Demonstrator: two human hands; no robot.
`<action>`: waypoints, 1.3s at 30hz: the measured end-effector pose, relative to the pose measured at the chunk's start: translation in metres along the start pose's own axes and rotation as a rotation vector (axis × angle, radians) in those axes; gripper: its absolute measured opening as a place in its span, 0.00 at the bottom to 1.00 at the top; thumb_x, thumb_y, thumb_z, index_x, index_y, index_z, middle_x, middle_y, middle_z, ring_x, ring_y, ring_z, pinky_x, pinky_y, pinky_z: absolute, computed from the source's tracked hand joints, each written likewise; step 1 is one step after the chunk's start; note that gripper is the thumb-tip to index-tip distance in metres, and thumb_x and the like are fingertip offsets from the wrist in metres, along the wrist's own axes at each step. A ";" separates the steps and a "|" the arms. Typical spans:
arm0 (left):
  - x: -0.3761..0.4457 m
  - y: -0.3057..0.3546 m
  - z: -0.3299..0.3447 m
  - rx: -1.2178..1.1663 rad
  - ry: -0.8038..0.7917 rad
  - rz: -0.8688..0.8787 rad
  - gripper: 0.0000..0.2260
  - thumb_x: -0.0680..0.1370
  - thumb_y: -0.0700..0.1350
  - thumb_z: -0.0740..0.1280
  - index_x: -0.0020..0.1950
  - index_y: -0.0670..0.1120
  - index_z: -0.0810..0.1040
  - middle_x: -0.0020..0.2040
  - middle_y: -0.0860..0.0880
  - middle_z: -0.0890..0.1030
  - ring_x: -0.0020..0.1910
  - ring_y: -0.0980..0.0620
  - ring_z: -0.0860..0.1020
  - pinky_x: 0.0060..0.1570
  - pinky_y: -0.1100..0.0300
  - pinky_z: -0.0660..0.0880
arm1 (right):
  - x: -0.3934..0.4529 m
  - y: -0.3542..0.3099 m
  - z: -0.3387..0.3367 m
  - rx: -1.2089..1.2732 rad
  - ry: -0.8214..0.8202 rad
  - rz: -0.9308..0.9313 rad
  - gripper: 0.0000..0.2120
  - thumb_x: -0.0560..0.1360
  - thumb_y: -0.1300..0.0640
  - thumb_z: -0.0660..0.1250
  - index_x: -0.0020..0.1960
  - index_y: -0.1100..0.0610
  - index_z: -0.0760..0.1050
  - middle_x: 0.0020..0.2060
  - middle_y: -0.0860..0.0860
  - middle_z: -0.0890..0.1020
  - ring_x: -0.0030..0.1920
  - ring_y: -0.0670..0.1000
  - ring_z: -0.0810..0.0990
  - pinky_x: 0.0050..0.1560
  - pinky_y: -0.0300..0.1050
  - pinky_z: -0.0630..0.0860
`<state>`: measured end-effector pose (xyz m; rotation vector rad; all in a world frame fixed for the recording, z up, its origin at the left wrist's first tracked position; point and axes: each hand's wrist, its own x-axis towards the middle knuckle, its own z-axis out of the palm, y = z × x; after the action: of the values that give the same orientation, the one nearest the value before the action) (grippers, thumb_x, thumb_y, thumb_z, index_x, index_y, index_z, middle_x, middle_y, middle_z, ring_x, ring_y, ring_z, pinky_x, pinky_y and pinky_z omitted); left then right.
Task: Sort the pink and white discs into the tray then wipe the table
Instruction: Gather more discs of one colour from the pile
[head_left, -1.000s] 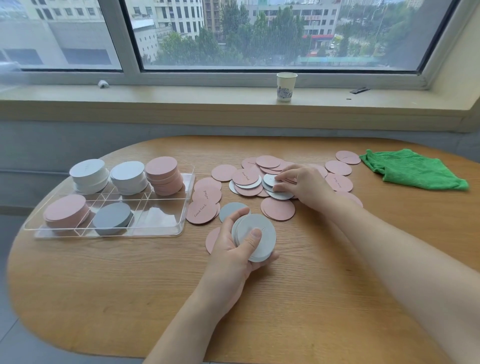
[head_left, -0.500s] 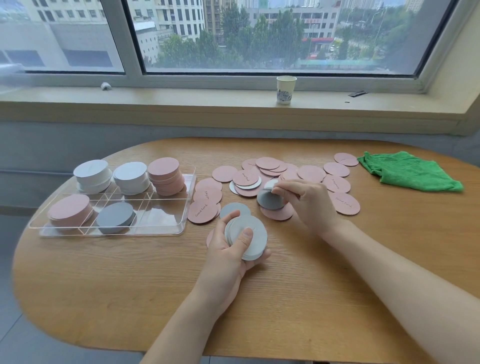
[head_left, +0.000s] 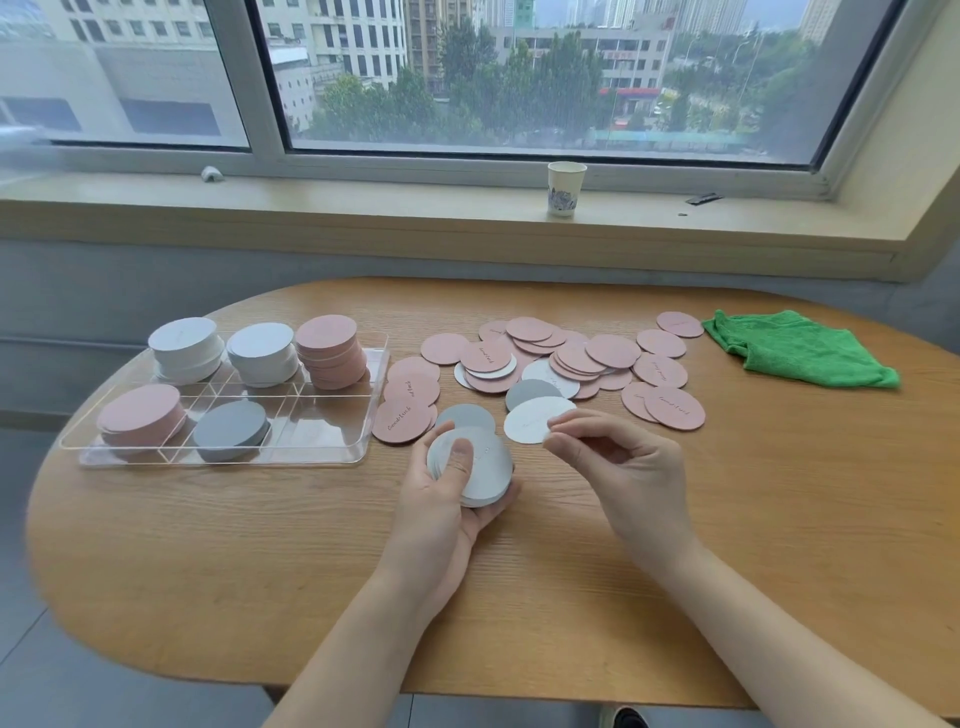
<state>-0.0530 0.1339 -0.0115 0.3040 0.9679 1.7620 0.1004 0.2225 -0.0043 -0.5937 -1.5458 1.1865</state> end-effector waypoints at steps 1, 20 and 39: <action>0.000 0.000 0.000 -0.008 -0.005 -0.002 0.20 0.79 0.46 0.67 0.71 0.47 0.71 0.69 0.37 0.78 0.67 0.32 0.78 0.51 0.45 0.83 | -0.001 -0.002 0.000 0.018 -0.014 0.009 0.04 0.68 0.65 0.77 0.43 0.61 0.85 0.45 0.53 0.87 0.49 0.52 0.86 0.52 0.41 0.81; 0.004 0.002 -0.007 -0.020 -0.074 0.007 0.18 0.81 0.37 0.67 0.70 0.46 0.72 0.65 0.37 0.81 0.63 0.34 0.81 0.52 0.43 0.83 | 0.020 0.006 0.003 -0.147 -0.226 0.163 0.05 0.74 0.56 0.75 0.47 0.57 0.84 0.44 0.51 0.87 0.38 0.49 0.80 0.43 0.45 0.78; 0.007 0.008 -0.021 0.328 -0.103 0.114 0.19 0.79 0.43 0.74 0.66 0.59 0.77 0.57 0.49 0.84 0.53 0.49 0.83 0.57 0.43 0.81 | 0.152 0.079 0.053 -1.091 -0.171 0.394 0.26 0.63 0.32 0.76 0.53 0.47 0.80 0.58 0.50 0.80 0.65 0.57 0.71 0.56 0.50 0.63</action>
<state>-0.0742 0.1293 -0.0201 0.6639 1.1841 1.6676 -0.0143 0.3606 -0.0074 -1.5860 -2.2496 0.5643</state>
